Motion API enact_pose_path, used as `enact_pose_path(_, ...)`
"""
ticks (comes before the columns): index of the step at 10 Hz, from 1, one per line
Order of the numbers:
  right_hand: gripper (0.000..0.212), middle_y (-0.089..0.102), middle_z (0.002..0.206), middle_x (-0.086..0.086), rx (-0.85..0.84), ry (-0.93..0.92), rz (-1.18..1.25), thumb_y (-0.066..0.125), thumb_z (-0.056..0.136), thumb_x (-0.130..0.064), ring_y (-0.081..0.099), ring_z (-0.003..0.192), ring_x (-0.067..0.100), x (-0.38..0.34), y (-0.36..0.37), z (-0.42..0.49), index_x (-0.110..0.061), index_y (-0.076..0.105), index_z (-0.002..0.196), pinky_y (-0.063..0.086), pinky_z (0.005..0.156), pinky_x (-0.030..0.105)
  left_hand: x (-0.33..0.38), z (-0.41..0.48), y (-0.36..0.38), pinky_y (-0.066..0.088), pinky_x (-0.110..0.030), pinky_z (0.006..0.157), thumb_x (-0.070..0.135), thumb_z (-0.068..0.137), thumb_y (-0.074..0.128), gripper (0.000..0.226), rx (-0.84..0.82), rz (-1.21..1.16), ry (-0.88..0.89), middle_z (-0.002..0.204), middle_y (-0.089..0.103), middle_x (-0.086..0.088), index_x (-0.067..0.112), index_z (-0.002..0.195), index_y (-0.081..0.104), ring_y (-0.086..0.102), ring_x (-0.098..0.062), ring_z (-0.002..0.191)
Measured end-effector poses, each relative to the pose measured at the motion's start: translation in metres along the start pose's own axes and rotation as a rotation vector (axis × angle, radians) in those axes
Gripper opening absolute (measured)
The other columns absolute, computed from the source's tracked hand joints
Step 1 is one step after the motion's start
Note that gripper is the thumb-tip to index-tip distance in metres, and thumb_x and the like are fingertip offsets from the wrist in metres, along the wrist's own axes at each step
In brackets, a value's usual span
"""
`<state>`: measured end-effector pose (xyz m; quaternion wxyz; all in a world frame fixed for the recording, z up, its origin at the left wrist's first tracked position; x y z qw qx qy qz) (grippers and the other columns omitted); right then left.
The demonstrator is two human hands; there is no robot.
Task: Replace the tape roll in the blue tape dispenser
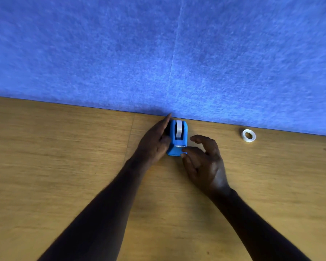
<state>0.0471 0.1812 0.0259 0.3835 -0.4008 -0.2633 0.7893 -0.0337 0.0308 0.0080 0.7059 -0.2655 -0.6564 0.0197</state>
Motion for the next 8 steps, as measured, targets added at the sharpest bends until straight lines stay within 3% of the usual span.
enact_pose_path(1,0.023,0.058,0.117,0.016,0.082,0.149,0.093,0.056,0.092,-0.021,0.058,0.108,0.027,0.011,-0.005,0.001,-0.004,0.067,0.102,0.052,0.088,0.042,-0.004,0.001,-0.001,0.037,-0.022,0.107,-0.002,0.093,0.044,0.063,0.035,0.004,0.006,0.153,0.041,-0.007,0.014,0.153,0.03,0.042,-0.016,0.136)
enact_pose_path(2,0.03,0.059,0.121,0.021,0.017,0.245,-0.004,0.051,0.091,-0.012,0.056,0.112,0.033,0.026,-0.001,0.007,0.001,0.061,0.116,0.051,0.09,0.049,-0.006,0.0,-0.002,0.032,-0.008,0.104,-0.006,0.094,0.043,0.062,0.077,0.026,0.037,0.153,0.041,-0.006,0.012,0.152,0.032,0.038,-0.006,0.135)
enact_pose_path(3,0.037,0.058,0.127,0.026,-0.124,0.24,-0.124,0.058,0.089,-0.004,0.055,0.119,0.039,0.037,0.009,0.011,0.005,0.058,0.124,0.048,0.097,0.052,-0.006,-0.003,-0.001,0.03,-0.01,0.108,-0.001,0.091,0.042,0.061,0.1,0.071,0.114,0.152,0.042,-0.01,0.008,0.151,0.032,0.035,-0.005,0.136)
enact_pose_path(5,0.04,0.058,0.128,0.023,-0.235,0.197,-0.202,0.054,0.09,-0.017,0.054,0.12,0.037,0.036,0.024,0.015,0.002,0.057,0.125,0.046,0.1,0.05,-0.01,-0.002,0.0,0.024,0.005,0.098,-0.005,0.09,0.049,0.066,0.136,0.143,0.147,0.151,0.043,-0.01,0.01,0.152,0.031,0.028,0.009,0.128)
enact_pose_path(6,0.04,0.057,0.128,0.023,-0.248,0.223,-0.212,0.055,0.09,-0.018,0.054,0.121,0.037,0.038,0.025,0.015,0.002,0.056,0.125,0.045,0.102,0.048,-0.01,-0.002,0.0,0.027,0.007,0.093,-0.004,0.089,0.051,0.068,0.153,0.164,0.127,0.151,0.043,-0.011,0.013,0.152,0.031,0.034,0.004,0.129)
enact_pose_path(7,0.04,0.056,0.13,0.022,-0.259,0.234,-0.222,0.054,0.092,-0.022,0.052,0.122,0.035,0.039,0.022,0.015,0.0,0.055,0.126,0.046,0.102,0.047,-0.009,-0.003,0.0,0.033,0.007,0.084,-0.005,0.088,0.053,0.071,0.164,0.174,0.128,0.151,0.043,-0.013,0.013,0.153,0.03,0.052,-0.003,0.12)
enact_pose_path(8,0.041,0.054,0.133,0.022,-0.258,0.256,-0.241,0.052,0.095,-0.024,0.051,0.125,0.035,0.039,0.017,0.016,-0.001,0.054,0.129,0.045,0.103,0.048,-0.001,-0.006,0.0,0.042,-0.004,0.09,-0.004,0.088,0.055,0.07,0.192,0.175,0.11,0.151,0.042,-0.012,0.009,0.152,0.03,0.061,-0.008,0.114)
Point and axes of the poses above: each hand's wrist, its own z-axis towards the middle knuckle, its own y-axis out of the palm, x = y × z, the point moved 4 cm from there along z, towards the middle knuckle
